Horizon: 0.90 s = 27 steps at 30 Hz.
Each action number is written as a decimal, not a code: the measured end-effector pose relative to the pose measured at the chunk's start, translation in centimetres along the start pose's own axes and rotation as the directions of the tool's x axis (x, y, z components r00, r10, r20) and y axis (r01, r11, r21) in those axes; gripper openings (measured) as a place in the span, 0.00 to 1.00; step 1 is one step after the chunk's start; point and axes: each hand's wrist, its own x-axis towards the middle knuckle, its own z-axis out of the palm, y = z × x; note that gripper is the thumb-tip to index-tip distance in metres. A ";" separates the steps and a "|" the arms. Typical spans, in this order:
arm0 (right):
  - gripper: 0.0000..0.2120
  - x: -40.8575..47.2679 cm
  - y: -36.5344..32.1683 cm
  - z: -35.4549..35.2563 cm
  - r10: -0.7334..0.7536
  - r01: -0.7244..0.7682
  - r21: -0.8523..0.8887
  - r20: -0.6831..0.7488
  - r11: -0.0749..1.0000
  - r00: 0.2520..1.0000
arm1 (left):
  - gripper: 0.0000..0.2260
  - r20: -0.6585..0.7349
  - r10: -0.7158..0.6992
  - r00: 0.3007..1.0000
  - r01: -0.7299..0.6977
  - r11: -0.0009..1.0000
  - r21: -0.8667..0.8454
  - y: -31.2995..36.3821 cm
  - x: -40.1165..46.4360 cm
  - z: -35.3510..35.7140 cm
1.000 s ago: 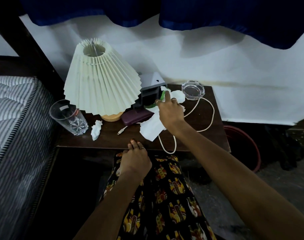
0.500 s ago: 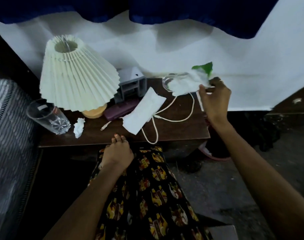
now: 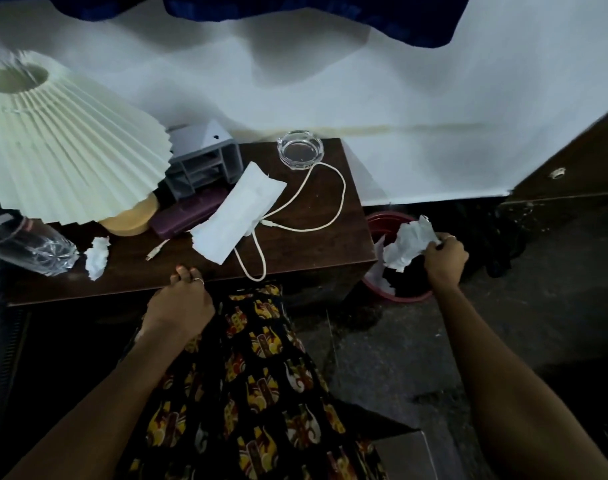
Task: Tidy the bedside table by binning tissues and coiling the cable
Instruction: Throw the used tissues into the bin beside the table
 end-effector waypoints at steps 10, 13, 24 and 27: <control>0.18 -0.2 1.3 1.9 -0.013 0.016 -0.028 0.103 0.999 0.995 | 0.24 -0.008 0.000 1.000 0.000 0.999 -0.035 -0.2 0.2 0.4; 0.13 0.0 -0.9 1.5 -0.048 0.046 0.029 0.082 0.999 0.995 | 0.25 -0.014 0.000 1.000 -0.001 0.997 -0.079 -0.4 0.0 0.5; 0.10 -12.2 -19.2 4.2 -0.728 0.658 0.311 0.268 0.686 0.631 | 0.25 -0.051 0.021 0.998 -0.031 0.976 -0.217 -2.4 -2.0 0.4; 0.09 -18.4 -21.6 6.5 -0.829 0.767 0.372 0.430 0.522 0.356 | 0.26 -0.061 0.030 0.998 -0.043 0.974 -0.221 -3.8 -2.4 1.0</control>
